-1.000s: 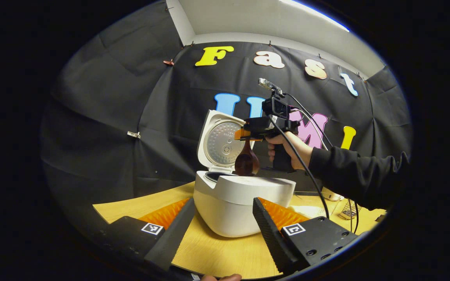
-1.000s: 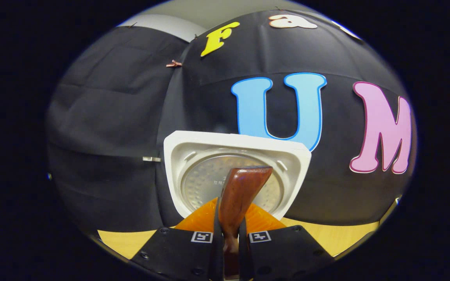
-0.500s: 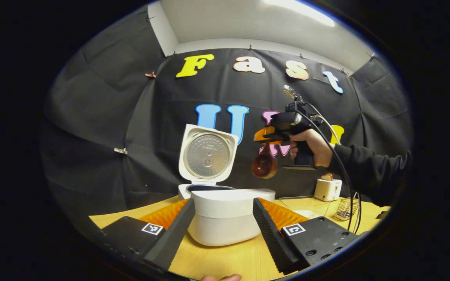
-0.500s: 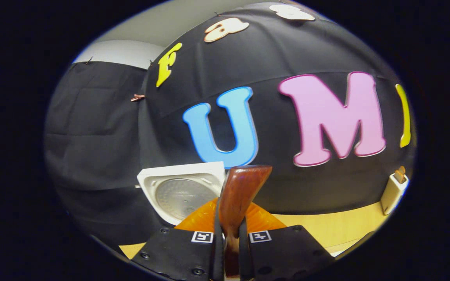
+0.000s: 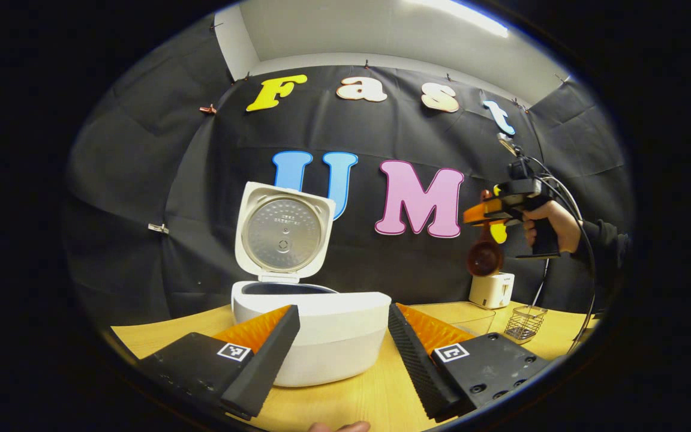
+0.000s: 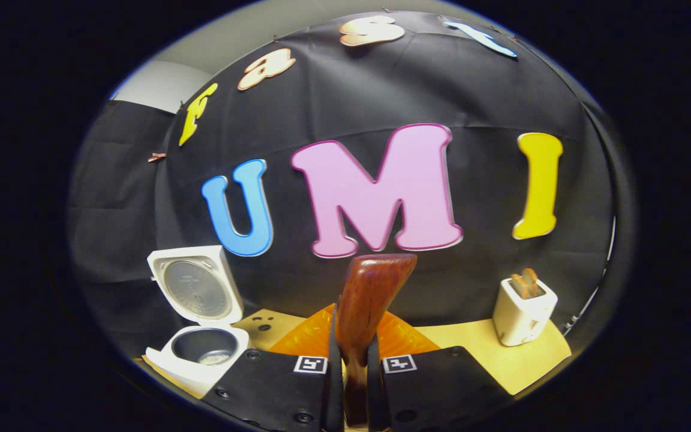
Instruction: Close the left gripper, press the button to open the rice cooker; take a wooden spoon from the chopstick holder with the right hand, scoop a spoonful of rice and pour it into the rice cooker, then put the wooden spoon back into the chopstick holder.
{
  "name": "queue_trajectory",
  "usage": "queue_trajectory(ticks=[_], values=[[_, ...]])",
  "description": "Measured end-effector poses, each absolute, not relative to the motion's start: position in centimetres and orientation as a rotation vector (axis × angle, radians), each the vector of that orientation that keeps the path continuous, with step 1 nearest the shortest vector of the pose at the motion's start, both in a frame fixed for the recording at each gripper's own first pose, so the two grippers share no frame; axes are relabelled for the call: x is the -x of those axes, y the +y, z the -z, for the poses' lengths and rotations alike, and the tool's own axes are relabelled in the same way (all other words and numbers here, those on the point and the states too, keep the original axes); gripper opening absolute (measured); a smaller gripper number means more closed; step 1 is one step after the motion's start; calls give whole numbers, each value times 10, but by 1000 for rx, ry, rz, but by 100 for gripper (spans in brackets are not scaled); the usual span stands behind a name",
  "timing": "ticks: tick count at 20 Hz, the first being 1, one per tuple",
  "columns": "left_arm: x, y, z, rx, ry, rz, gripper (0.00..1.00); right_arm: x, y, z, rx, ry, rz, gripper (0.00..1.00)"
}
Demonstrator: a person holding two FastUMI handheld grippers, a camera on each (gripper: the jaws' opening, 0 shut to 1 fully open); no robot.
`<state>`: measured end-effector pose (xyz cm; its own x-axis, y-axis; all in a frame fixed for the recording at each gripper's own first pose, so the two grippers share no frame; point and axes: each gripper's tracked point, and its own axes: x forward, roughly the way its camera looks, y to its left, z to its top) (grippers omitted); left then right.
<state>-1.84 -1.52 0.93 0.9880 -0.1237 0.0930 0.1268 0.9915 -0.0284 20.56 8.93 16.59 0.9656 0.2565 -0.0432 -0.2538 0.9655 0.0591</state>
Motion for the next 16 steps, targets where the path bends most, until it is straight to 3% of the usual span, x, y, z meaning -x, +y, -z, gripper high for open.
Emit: queue_trajectory(ticks=[9, 16], values=[[-4, -69, -9, 33, -96, 175, 95, -181, -40, -109, -96, 110, -120, 19], [-10, -84, -23, 34, -135, 174, 95, -173, -85, -50, -132, 135, -28, 19]])
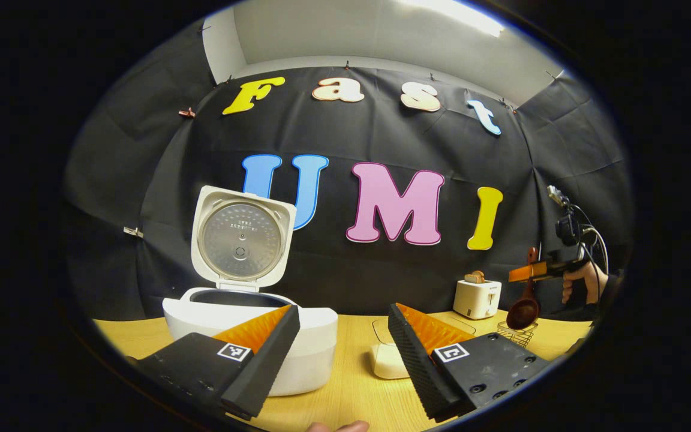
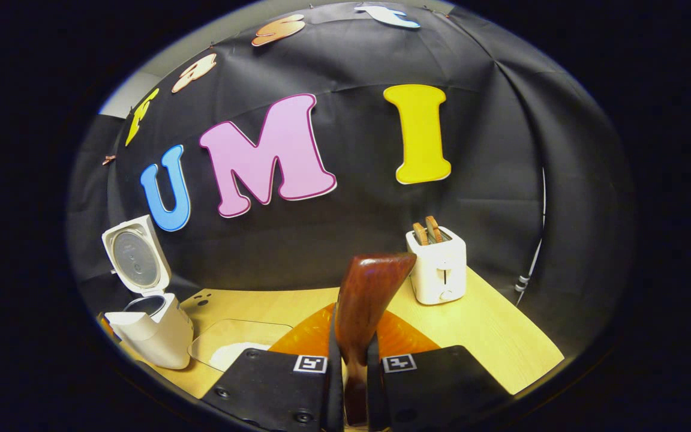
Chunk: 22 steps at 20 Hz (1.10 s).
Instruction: Close the left gripper, press the button to open the rice cooker; take a wooden spoon from the chopstick holder with the right hand, scoop a spoonful of rice and pour it into the rice cooker, then put the wooden spoon back into the chopstick holder.
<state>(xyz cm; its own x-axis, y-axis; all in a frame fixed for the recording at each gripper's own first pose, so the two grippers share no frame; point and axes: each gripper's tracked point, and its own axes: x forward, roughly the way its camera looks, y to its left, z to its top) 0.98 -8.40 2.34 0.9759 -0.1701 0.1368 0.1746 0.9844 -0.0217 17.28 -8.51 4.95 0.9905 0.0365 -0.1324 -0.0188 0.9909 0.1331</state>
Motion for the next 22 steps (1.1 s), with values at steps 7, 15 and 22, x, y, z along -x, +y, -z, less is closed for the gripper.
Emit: queue_trajectory(ticks=[7, 15, 22], values=[[-13, -80, -20, 24, -125, 151, 95, -178, -87, -22, -149, 130, 37, 19], [-29, -45, -36, 4, -142, 53, 95, -178, -102, 17, -221, 179, 109, 19], [-53, -13, -94, 18, -201, 7, 95, -172, -107, 18, -215, 195, 104, 25]])
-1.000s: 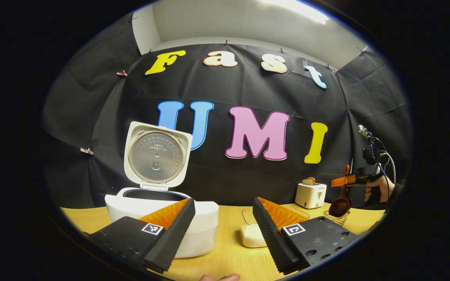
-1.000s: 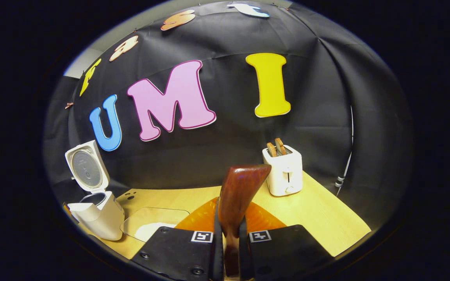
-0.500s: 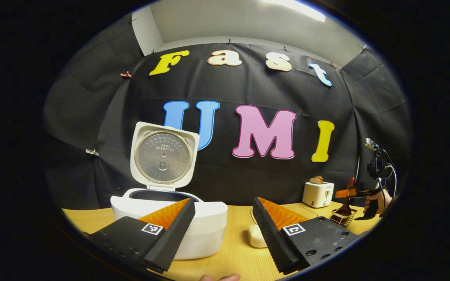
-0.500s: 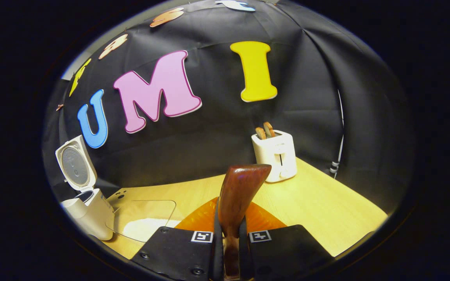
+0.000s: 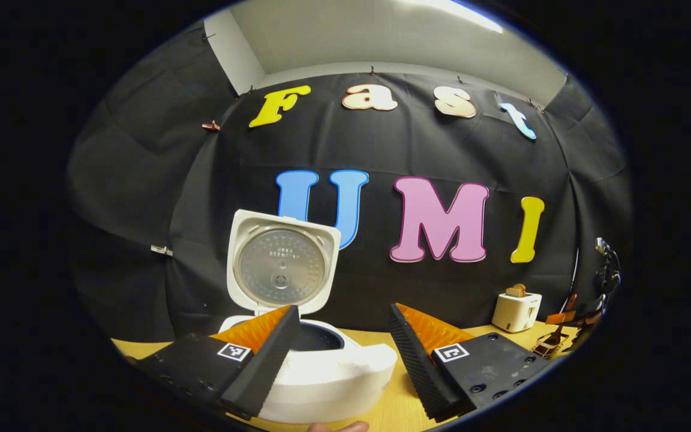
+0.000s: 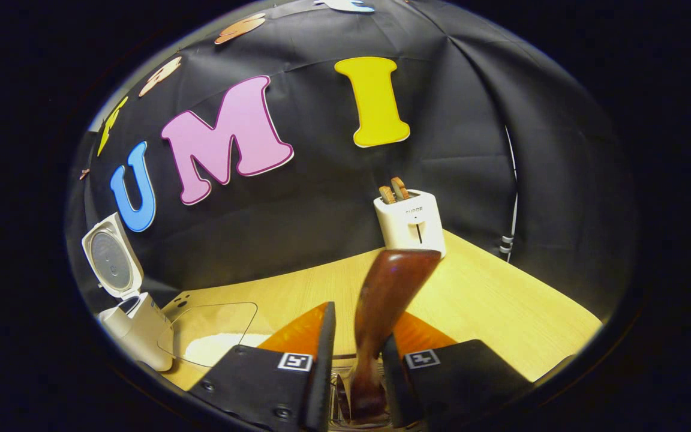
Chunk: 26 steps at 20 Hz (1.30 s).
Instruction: Close the left gripper, press the button to open the rice cooker; take a wooden spoon from the chopstick holder with the right hand, scoop a spoonful of rice and pour it into the rice cooker, then put the wooden spoon back into the chopstick holder.
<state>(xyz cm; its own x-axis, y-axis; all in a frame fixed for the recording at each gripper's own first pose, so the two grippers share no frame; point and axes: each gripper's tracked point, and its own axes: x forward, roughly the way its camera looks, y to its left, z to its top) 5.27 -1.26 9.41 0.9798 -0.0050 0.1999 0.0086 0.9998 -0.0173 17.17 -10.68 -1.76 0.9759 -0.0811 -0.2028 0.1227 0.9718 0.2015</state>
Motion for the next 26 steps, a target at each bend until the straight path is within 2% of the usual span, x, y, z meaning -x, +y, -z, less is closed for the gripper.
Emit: queue_trajectory(ticks=[1, 4, 5, 13, 14, 15, 18, 20, 21, 23, 26], values=[[-56, -8, -106, 9, -217, -1, 95, -169, -109, 13, -209, 183, 107, 34], [-66, 1, -153, -34, -298, -23, 95, -159, -117, -7, -197, 133, 127, 85], [-72, 4, -167, -56, -323, -35, 94, -159, -118, -11, -205, 120, 129, 98], [-139, 12, -255, -208, -418, -88, 94, -120, -148, -58, -127, -9, 191, 98], [-152, 14, -262, -224, -417, -95, 91, -113, -152, -68, -116, -34, 199, 98], [-163, 15, -266, -230, -411, -99, 94, -106, -156, -77, -104, -58, 206, 98], [-202, 12, -276, -267, -374, -86, 92, -89, -168, -97, -80, -94, 218, 98], [-220, 13, -291, -315, -381, -104, 96, -79, -175, -108, -59, -119, 237, 98], [-229, 15, -294, -329, -381, -110, 93, -74, -175, -111, -45, -129, 238, 98], [-249, 14, -292, -335, -351, -108, 93, -66, -168, -113, 4, -132, 224, 100], [-267, 15, -290, -358, -323, -126, 96, -55, -153, -117, 95, -147, 200, 98]])
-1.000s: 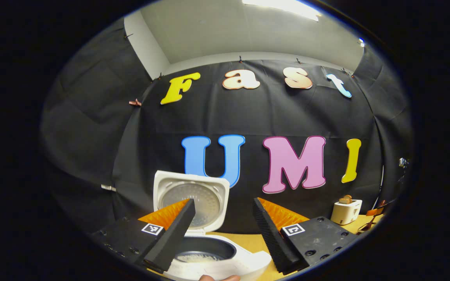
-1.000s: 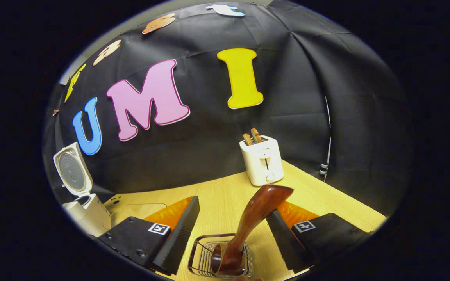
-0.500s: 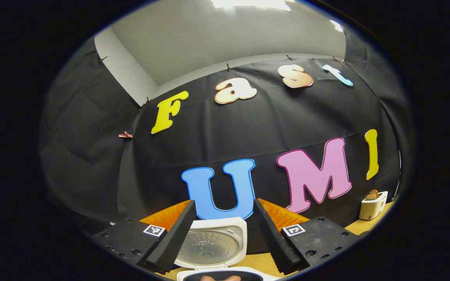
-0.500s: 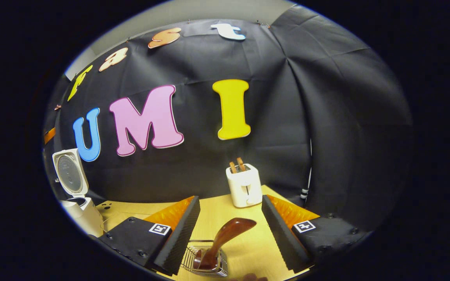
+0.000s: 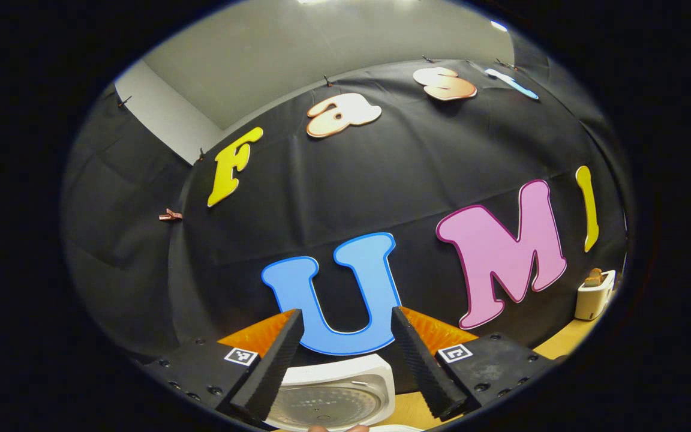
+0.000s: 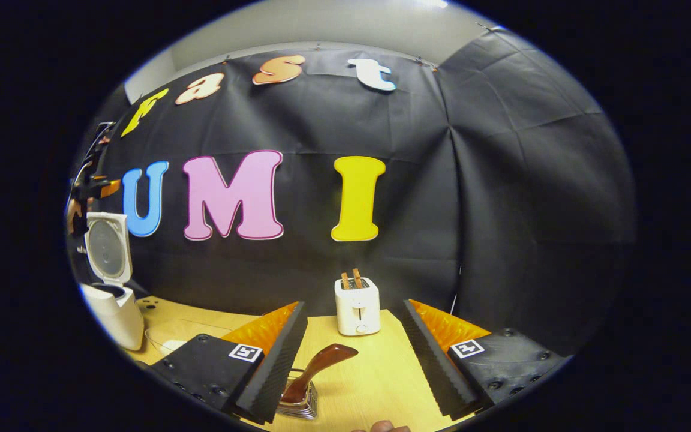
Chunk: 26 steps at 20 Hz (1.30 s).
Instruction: Close the left gripper, press the button to open the rice cooker; take a wooden spoon from the chopstick holder with the right hand, scoop a spoonful of rice and pour it into the rice cooker, then put the wooden spoon back into the chopstick holder.
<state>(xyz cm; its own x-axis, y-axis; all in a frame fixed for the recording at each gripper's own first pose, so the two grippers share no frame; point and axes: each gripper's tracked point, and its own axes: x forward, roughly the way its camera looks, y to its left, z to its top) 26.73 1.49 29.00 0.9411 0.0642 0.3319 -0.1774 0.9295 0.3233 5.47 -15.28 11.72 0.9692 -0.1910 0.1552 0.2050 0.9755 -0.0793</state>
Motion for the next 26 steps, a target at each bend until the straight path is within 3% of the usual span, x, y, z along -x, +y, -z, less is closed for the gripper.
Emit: queue_trajectory(ticks=[10, 15, 26], values=[[-331, 61, -276, -313, -159, -193, 93, -34, -84, -123, 135, -188, 14, 98], [-353, 91, -268, -123, -75, -227, 93, -38, -84, -126, 148, -221, 13, 98], [-381, 132, -210, -163, 197, -269, 94, -52, -55, -136, 146, -290, -21, 98]])
